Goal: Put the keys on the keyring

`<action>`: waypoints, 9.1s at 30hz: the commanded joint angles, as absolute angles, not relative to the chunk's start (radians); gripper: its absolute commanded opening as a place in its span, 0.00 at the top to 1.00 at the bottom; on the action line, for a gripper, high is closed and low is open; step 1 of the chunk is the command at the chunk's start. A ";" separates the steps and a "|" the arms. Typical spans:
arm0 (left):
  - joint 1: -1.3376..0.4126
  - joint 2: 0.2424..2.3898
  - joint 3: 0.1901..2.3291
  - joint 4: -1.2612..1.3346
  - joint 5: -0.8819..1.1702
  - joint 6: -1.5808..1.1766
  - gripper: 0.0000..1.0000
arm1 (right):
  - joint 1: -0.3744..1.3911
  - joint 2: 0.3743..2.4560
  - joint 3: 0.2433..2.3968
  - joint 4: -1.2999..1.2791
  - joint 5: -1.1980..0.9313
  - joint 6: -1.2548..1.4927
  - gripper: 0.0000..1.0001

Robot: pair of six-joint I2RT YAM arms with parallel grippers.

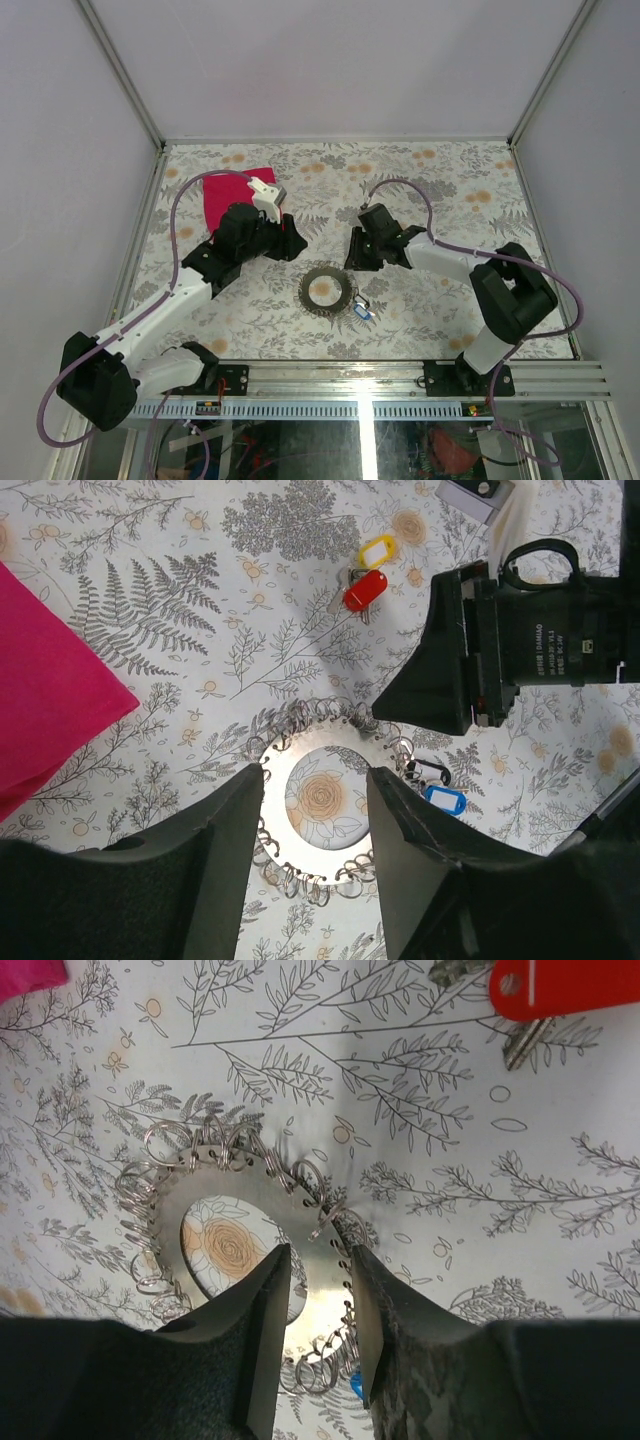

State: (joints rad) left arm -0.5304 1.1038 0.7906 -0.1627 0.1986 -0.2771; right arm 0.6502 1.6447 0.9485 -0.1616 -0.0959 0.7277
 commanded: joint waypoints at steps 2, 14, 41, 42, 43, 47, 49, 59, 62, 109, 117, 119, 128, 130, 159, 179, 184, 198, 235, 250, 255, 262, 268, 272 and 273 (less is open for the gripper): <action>-0.525 1.109 0.827 -0.167 0.184 -0.285 0.52 | 0.659 1.715 1.021 -0.112 -0.088 0.743 0.63; -0.524 1.116 0.833 -0.174 0.193 -0.281 0.50 | 0.667 1.767 1.043 -0.131 -0.094 0.737 0.67; -0.519 1.058 0.837 -0.136 0.192 -0.262 0.49 | 0.672 1.614 1.037 -0.085 -0.167 0.538 1.00; -0.517 1.039 0.833 -0.118 0.195 -0.255 0.48 | 0.672 1.588 1.033 -0.073 -0.186 0.501 1.00; -0.517 1.018 0.829 -0.094 0.201 -0.244 0.47 | 0.672 1.560 1.025 -0.054 -0.207 0.464 1.00; -0.517 0.930 0.802 0.014 0.216 -0.211 0.42 | 0.672 1.424 0.982 0.027 -0.282 0.326 1.00; -0.517 0.898 0.788 0.080 0.234 -0.194 0.40 | 0.672 1.363 0.970 0.051 -0.308 0.257 1.00; -0.517 0.855 0.817 0.172 0.379 -0.126 0.41 | 0.673 1.094 0.905 0.145 -0.483 -0.050 1.00; -0.518 0.849 0.823 0.187 0.476 -0.111 0.41 | 0.673 1.045 0.908 0.130 -0.523 -0.096 1.00; -0.636 0.826 0.692 0.548 0.675 -0.062 0.61 | 0.726 0.944 0.748 0.807 -0.748 0.190 1.00; -0.653 0.853 0.702 0.559 0.672 -0.051 0.66 | 0.736 0.942 0.750 0.810 -0.747 0.191 1.00; -0.658 0.859 0.706 0.563 0.681 -0.050 0.67 | 0.738 0.944 0.749 0.810 -0.746 0.190 1.00; -0.676 0.867 0.718 0.575 0.694 -0.049 0.71 | 0.746 0.954 0.749 0.812 -0.745 0.189 1.00; -0.678 0.868 0.719 0.577 0.696 -0.050 0.72 | 0.748 0.957 0.748 0.813 -0.746 0.188 1.00; -0.703 0.857 0.719 0.552 0.696 -0.044 0.74 | 0.754 0.913 0.749 0.757 -0.725 0.122 1.00; -0.703 0.839 0.712 0.494 0.688 -0.008 0.72 | 0.755 0.886 0.746 0.747 -0.701 0.096 1.00; -0.703 0.832 0.706 0.487 0.688 -0.004 0.70 | 0.755 0.883 0.746 0.746 -0.698 0.095 1.00; -0.703 0.861 0.720 0.559 0.742 -0.051 0.66 | 0.754 0.903 0.740 0.756 -0.712 0.106 1.00; -0.703 0.875 0.729 0.565 0.746 -0.020 1.00 | 0.754 0.912 0.746 0.735 -0.786 0.109 0.96; -0.703 0.851 0.742 0.458 0.787 0.061 1.00 | 0.754 0.776 0.810 0.375 -0.688 -0.100 0.55; -0.704 0.853 0.762 0.405 0.826 0.104 1.00 | 0.755 0.771 0.833 0.293 -0.673 -0.138 0.59; -0.702 0.842 0.762 0.382 0.852 0.157 1.00 | 0.755 0.798 0.846 0.289 -0.711 -0.134 0.66; -0.703 0.835 0.747 0.433 0.861 0.129 1.00 | 0.755 0.823 0.851 0.293 -0.733 -0.132 0.67; -0.703 0.826 0.709 0.553 0.832 0.039 1.00 | 0.755 0.826 0.851 0.311 -0.700 -0.099 0.66; -0.702 0.822 0.697 0.582 0.819 0.017 1.00 | 0.755 0.825 0.850 0.322 -0.674 -0.067 0.66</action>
